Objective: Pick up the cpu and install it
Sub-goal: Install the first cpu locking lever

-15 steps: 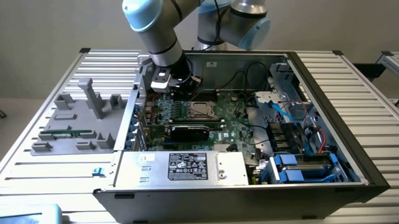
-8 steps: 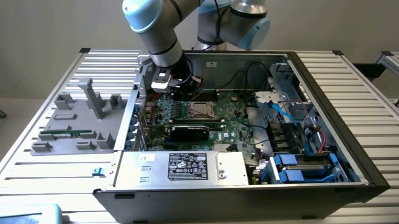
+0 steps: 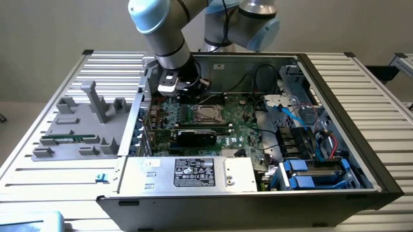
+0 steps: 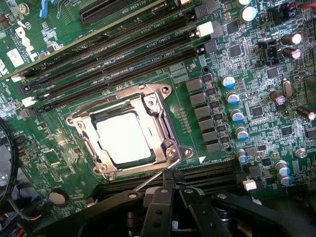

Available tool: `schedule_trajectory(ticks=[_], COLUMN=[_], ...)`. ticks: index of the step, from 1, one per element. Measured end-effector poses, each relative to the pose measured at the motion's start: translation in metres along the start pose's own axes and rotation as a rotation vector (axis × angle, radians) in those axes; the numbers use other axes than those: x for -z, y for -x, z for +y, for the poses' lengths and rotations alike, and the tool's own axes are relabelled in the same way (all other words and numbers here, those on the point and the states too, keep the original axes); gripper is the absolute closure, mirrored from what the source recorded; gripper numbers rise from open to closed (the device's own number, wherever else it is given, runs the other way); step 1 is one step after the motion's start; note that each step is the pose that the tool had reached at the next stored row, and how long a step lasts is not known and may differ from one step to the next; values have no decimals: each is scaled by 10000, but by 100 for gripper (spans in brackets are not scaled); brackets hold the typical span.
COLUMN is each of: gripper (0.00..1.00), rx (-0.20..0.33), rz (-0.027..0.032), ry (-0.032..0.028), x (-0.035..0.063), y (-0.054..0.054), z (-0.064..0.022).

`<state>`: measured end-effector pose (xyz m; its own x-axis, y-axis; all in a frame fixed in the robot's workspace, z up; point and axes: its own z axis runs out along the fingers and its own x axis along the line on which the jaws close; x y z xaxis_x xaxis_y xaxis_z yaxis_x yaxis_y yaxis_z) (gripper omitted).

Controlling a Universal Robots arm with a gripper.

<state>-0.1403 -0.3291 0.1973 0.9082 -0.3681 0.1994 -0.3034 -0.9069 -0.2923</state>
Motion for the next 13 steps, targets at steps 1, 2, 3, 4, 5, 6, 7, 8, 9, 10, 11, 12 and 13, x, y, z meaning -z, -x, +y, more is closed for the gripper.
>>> schedule_trajectory(ticks=[1, 2, 3, 4, 5, 6, 7, 8, 9, 10, 11, 12, 13], gripper=[89, 89, 89, 89, 89, 89, 89, 89, 89, 89, 89, 89, 89], rx=[0, 0, 0, 0, 1, 1, 0, 1, 1, 1, 1, 1, 1], rz=[1, 2, 2, 4, 4, 5, 7, 7, 7, 8, 9, 11, 11], ry=[0, -1, -1, -2, -2, -3, -2, -2, -2, -2, -3, -4, -5], x=[-2, -4, -6, -8, -10, -12, -14, -16, -19, -21, -25, -27, -32], y=[-4, -10, -17, -23, -28, -31, -33, -35, -38, -39, -41, -41, -42], z=[-2, -4, -6, -8, -9, -10, -10, -11, -11, -11, -11, -11, -10])
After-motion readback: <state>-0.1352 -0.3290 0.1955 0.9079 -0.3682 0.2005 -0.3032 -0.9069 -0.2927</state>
